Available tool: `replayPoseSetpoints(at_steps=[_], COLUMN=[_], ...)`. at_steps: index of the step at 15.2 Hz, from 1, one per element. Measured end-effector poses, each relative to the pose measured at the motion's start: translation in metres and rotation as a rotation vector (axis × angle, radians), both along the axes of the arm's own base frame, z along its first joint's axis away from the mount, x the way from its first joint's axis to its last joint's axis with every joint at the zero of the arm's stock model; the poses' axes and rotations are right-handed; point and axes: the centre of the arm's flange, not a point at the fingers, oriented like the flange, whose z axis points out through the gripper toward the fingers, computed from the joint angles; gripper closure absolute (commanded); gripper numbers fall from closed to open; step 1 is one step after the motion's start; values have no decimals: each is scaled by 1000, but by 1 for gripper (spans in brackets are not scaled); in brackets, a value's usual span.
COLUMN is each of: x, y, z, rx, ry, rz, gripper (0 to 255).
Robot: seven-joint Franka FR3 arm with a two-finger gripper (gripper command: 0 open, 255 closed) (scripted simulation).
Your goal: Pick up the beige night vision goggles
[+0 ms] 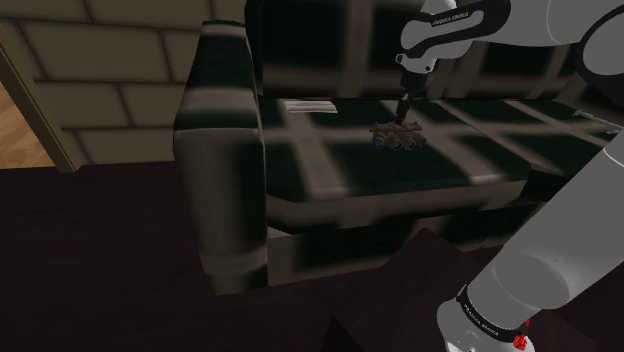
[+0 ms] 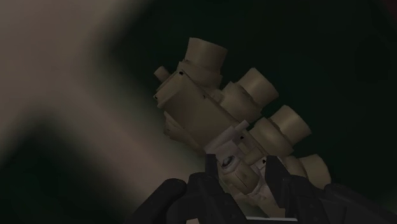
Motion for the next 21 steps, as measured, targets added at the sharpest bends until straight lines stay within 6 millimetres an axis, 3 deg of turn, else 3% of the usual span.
replayPoseSetpoints(at_steps=[7, 21], x=[0, -1], y=[0, -1], z=[5, 75], rx=[0, 0], ry=[1, 2], rz=[0, 0], gripper=[255, 255])
